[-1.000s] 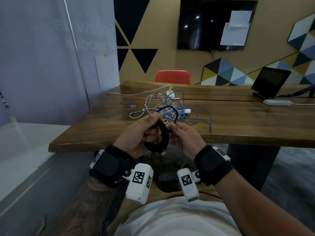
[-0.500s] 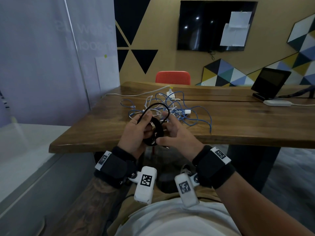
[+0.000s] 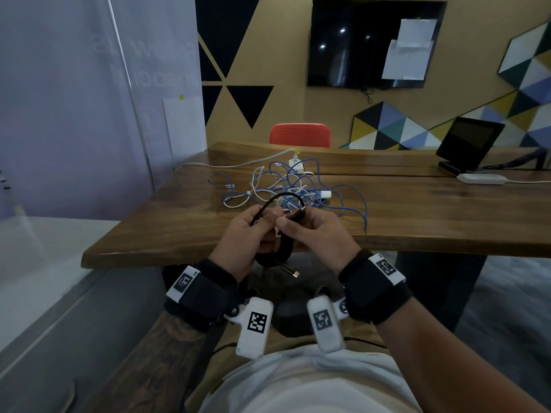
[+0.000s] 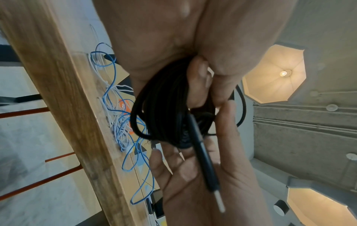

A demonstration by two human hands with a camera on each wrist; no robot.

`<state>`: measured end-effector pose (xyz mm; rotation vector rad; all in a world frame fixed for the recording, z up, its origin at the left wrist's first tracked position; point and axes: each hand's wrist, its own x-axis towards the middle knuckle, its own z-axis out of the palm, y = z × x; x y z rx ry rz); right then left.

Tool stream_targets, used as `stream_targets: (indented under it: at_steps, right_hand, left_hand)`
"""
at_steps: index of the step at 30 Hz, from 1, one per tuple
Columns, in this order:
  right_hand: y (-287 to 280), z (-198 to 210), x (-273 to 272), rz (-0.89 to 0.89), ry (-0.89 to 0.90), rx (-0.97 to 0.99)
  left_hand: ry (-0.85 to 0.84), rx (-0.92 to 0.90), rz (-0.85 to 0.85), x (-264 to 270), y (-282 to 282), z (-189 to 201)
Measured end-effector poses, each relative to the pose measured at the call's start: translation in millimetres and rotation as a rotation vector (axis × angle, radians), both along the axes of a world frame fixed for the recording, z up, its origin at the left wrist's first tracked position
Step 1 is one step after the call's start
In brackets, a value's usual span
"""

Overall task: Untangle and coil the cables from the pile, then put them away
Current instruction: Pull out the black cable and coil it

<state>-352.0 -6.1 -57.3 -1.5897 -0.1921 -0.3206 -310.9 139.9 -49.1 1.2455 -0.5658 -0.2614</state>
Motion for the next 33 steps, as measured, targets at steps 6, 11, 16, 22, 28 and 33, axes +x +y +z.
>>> stream_targets:
  at_steps: [6, 11, 16, 22, 28, 33]
  right_hand:
    - [6.7, -1.3, 2.0, -0.092, -0.093, 0.007]
    - [9.3, -0.4, 2.3, -0.094, -0.176, 0.057]
    - [9.0, 0.9, -0.5, -0.047, -0.164, 0.189]
    - [1.9, 3.1, 0.2, 0.018, -0.138, 0.064]
    - [-4.2, 8.6, -0.5, -0.063, -0.120, 0.084]
    - [-13.1, 13.9, 0.1, 0.019, 0.011, 0.153]
  left_hand:
    - [0.028, 0.019, -0.020, 11.9, 6.2, -5.1]
    - [0.082, -0.008, -0.099, 15.8, 4.7, -9.7]
    - [0.098, -0.023, -0.148, 15.4, 4.3, -11.4]
    - [0.131, -0.054, -0.173, 16.3, 7.9, -10.0]
    - [0.114, -0.050, -0.224, 12.9, 5.5, -11.5]
    - [0.034, -0.023, -0.122, 8.8, -0.9, -14.6]
